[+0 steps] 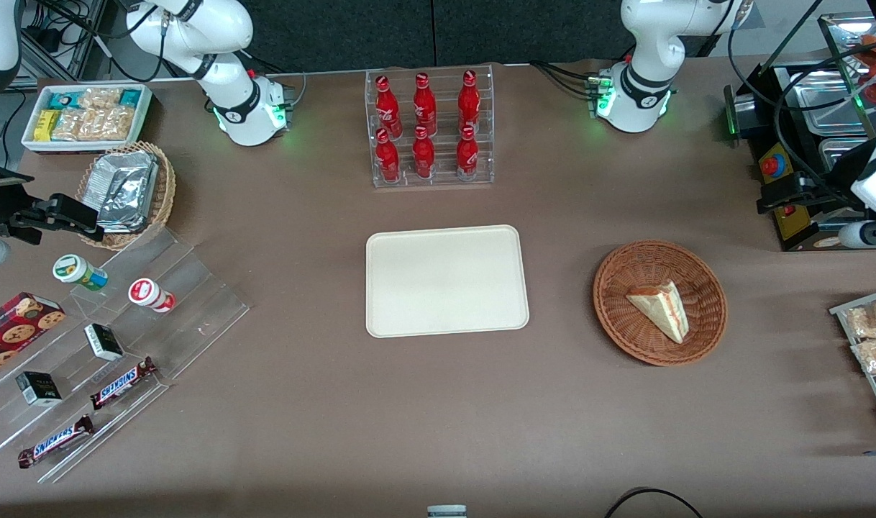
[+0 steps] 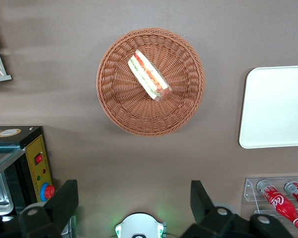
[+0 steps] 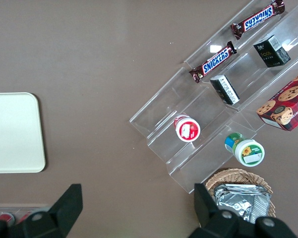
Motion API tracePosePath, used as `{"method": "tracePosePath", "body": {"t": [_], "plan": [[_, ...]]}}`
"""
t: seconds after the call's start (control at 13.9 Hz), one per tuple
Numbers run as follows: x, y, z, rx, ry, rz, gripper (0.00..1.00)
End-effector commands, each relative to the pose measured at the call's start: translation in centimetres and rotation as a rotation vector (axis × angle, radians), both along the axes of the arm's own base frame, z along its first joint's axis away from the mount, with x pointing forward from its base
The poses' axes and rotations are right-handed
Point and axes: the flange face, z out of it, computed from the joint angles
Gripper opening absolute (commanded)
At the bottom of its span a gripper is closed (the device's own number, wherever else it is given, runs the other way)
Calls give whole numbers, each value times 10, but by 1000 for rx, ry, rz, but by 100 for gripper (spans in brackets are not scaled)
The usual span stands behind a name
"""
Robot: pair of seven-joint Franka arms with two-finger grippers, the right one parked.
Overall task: Place sandwich from basket to tray
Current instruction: 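Move the left gripper over the wrapped sandwich in the wicker basket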
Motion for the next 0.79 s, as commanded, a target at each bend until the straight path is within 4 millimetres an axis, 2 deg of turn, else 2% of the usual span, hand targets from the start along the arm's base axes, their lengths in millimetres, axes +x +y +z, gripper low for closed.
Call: {"method": "tracePosePath", "body": {"t": [0.0,0.14,0.29,0.58,0.72], "plan": [[-1,2,5,-11,-20,-3,100],[0,-1,-3,0,-5,-8,100],[0,2,-21,20,26,-7,100],[5,4,-88,39,-41,2,100],[7,8,-120,52,-77,99,100]]}}
